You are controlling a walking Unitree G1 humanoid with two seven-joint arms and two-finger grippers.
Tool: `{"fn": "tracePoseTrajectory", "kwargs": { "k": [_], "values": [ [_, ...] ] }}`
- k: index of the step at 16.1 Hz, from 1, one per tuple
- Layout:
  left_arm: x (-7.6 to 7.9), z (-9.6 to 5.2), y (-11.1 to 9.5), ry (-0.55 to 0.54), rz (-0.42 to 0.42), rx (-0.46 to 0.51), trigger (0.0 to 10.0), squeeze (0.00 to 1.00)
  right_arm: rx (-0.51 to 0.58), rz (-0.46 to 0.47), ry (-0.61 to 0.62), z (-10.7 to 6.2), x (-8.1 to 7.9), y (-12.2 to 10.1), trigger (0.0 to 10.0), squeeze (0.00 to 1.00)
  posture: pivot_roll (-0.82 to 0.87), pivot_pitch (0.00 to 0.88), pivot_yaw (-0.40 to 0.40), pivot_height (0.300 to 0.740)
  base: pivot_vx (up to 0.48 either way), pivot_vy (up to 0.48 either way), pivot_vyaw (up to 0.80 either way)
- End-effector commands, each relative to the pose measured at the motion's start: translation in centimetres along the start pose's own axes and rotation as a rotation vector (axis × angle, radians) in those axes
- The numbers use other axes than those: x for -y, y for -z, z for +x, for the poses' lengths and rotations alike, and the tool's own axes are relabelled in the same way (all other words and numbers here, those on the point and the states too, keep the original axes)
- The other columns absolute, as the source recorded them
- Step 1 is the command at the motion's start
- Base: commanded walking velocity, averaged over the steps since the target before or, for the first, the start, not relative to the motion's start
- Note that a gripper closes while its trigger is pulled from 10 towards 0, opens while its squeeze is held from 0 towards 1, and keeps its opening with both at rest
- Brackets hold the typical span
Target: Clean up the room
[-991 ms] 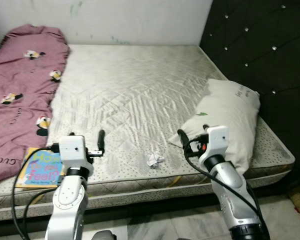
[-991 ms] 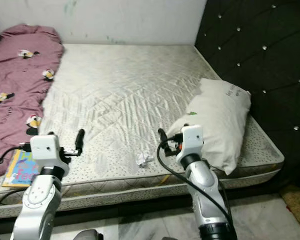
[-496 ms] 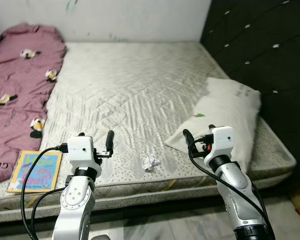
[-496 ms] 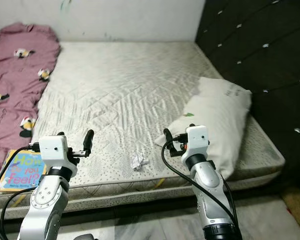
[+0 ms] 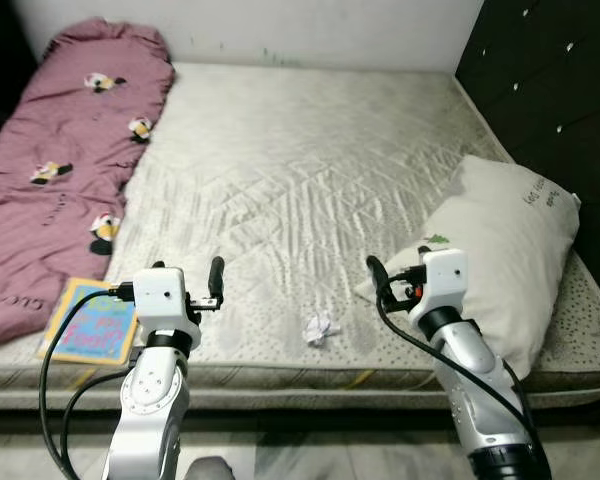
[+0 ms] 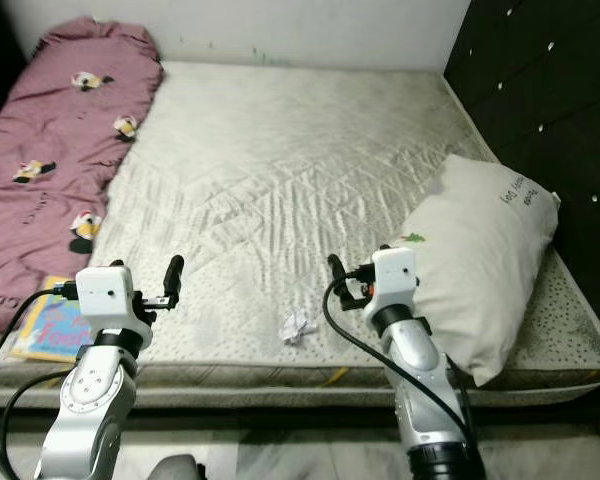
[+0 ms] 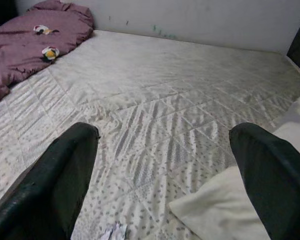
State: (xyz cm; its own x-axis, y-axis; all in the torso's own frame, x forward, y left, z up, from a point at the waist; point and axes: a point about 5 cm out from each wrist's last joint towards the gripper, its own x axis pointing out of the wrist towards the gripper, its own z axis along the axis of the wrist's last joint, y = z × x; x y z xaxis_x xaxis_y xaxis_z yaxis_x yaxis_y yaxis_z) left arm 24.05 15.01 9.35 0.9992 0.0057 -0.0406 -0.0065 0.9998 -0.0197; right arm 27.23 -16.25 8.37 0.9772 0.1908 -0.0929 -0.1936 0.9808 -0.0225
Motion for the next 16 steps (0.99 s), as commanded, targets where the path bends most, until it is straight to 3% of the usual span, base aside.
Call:
{"fn": "tracePoseTrajectory", "kwargs": {
  "k": [1, 5, 16],
  "values": [
    [-0.03, 0.00, 0.12, -0.004, 0.009, -0.009, 10.0, 0.00, 0.008, -0.002, 0.003, 0.10, 0.00, -0.14, 10.0, 0.00, -0.01, 0.000, -0.055, 0.740, 0.000, 0.000, 0.80],
    [-0.03, 0.08, 0.23, -0.012, 0.004, -0.015, 10.0, 0.00, 0.006, 0.015, 0.022, 0.12, 0.06, 0.01, 10.0, 0.00, 0.00, 0.000, -0.055, 0.740, 0.000, 0.000, 0.20],
    [0.65, 0.19, -0.16, -0.001, -0.008, -0.001, 10.0, 0.00, -0.012, 0.030, 0.057, 0.46, 0.43, 0.41, 10.0, 0.00, 0.01, 0.000, -0.063, 0.740, 0.000, 0.436, -0.11]
  ]
}}
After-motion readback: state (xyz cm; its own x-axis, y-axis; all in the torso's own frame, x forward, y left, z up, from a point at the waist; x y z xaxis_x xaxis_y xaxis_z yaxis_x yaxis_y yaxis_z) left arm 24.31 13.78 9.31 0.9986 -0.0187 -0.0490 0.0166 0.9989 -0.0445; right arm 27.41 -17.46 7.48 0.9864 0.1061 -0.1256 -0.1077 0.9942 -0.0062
